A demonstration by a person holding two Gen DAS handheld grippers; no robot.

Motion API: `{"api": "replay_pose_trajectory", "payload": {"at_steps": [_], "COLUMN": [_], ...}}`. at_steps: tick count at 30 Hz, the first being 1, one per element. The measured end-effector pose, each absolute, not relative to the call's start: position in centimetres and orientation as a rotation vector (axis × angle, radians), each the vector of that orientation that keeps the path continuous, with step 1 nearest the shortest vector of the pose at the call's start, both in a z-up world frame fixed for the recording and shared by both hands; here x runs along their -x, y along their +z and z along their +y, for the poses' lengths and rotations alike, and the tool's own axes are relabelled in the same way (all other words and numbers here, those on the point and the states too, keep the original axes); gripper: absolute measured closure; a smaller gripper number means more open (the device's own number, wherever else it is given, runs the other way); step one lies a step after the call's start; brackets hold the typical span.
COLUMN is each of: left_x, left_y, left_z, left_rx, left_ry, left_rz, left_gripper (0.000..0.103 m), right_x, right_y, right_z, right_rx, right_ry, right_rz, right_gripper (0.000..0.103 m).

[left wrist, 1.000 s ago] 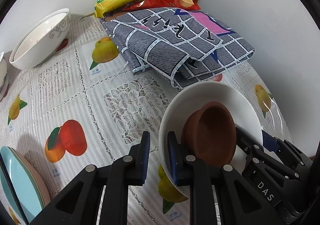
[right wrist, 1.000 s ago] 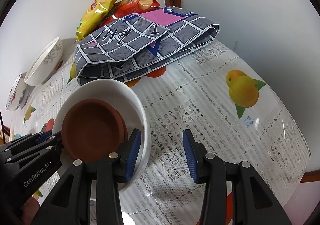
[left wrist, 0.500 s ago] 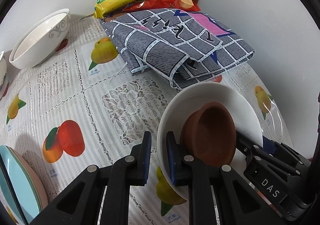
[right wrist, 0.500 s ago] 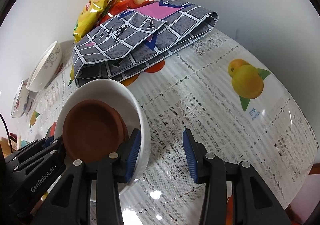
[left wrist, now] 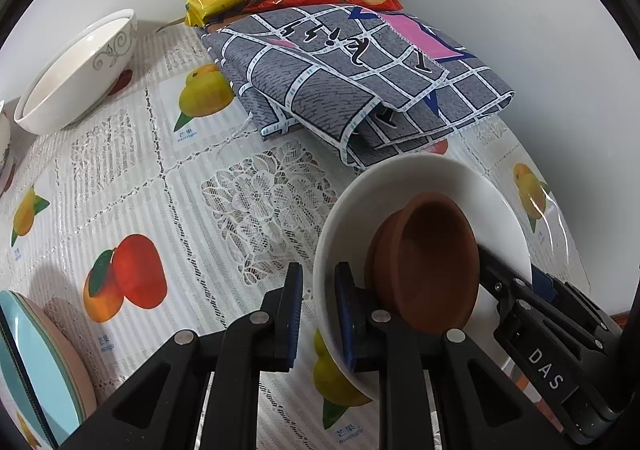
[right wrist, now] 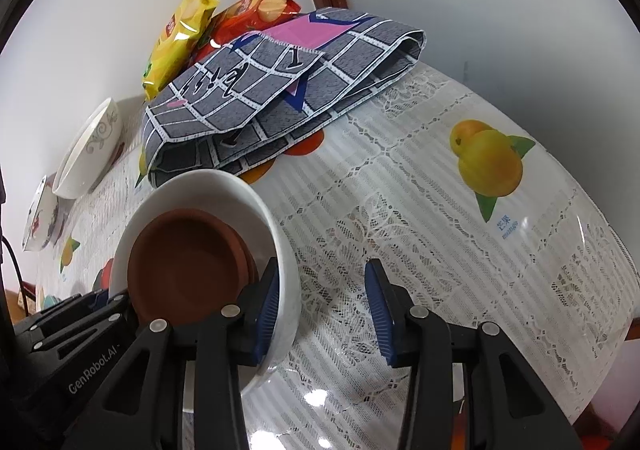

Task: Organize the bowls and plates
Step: 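Lift the white bowl with both tools and carry it toward the plate stack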

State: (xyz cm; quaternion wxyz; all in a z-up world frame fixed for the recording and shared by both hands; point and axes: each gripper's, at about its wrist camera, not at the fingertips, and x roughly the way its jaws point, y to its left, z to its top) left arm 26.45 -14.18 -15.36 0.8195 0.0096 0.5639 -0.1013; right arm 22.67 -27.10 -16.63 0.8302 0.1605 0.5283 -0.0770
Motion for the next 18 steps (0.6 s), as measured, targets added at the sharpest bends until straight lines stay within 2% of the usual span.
{"api": "replay_pose_trajectory", "payload": {"at_steps": [6,8,18], "left_x": [-26.3,-26.19,-25.78], "left_y": [-15.27,-15.2,-14.82], "left_z": [-14.08,-14.13,-14.02], "left_rx": [0.007,0.009,0.003], "left_ry": [-0.232,-0.23,-0.232], "left_rz": [1.19,1.184,1.183], "left_gripper": [0.092,0.092,0.092], "right_x": [-22.81,-22.84,-22.42], "right_y": [-16.48,-16.5,-16.31], "right_z": [-26.88,-26.7,-26.52], "right_rx": [-0.373,-0.385,-0.394], "right_ry": [-0.115,-0.091,-0.1], "right_rz": [1.116,1.114,1.099], "right_gripper": [0.082,0.092,0.092]}}
